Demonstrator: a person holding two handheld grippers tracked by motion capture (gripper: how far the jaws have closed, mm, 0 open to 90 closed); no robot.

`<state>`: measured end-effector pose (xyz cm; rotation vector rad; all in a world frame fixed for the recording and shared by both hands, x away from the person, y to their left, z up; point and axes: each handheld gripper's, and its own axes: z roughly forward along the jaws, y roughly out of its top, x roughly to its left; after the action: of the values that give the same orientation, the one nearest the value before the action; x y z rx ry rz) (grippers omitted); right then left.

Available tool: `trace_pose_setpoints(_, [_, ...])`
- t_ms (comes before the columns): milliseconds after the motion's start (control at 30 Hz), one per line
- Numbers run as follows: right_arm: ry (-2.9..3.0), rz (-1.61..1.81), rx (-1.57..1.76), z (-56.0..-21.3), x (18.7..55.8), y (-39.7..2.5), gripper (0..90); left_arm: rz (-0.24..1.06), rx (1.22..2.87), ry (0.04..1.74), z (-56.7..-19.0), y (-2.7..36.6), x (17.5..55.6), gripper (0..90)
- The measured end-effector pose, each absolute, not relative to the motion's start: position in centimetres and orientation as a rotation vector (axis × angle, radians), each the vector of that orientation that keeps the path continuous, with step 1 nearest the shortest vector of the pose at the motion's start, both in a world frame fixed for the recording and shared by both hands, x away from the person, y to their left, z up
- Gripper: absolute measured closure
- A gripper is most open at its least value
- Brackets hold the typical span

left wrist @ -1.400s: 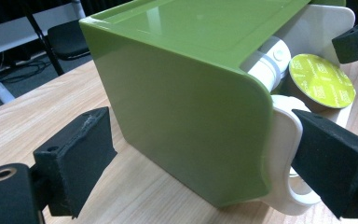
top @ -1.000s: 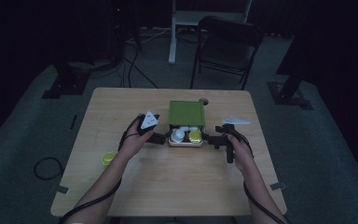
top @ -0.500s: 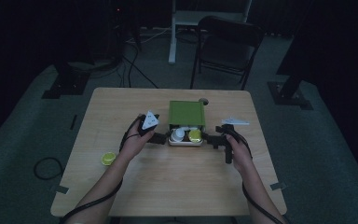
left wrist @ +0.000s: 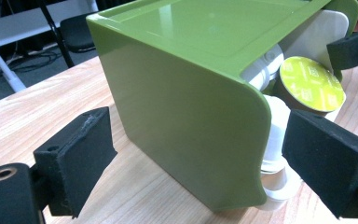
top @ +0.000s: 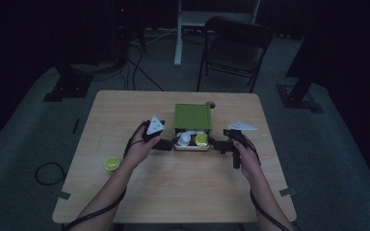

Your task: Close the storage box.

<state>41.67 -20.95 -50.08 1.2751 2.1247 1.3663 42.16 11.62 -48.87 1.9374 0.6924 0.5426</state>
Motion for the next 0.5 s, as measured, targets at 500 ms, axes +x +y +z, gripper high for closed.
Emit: trace_pose_setpoints(500, [2.107,1.377,1.243,-49.53,41.08,-20.80,10.3,0.536,1.942,0.695,-48.66,11.97,41.18,9.4])
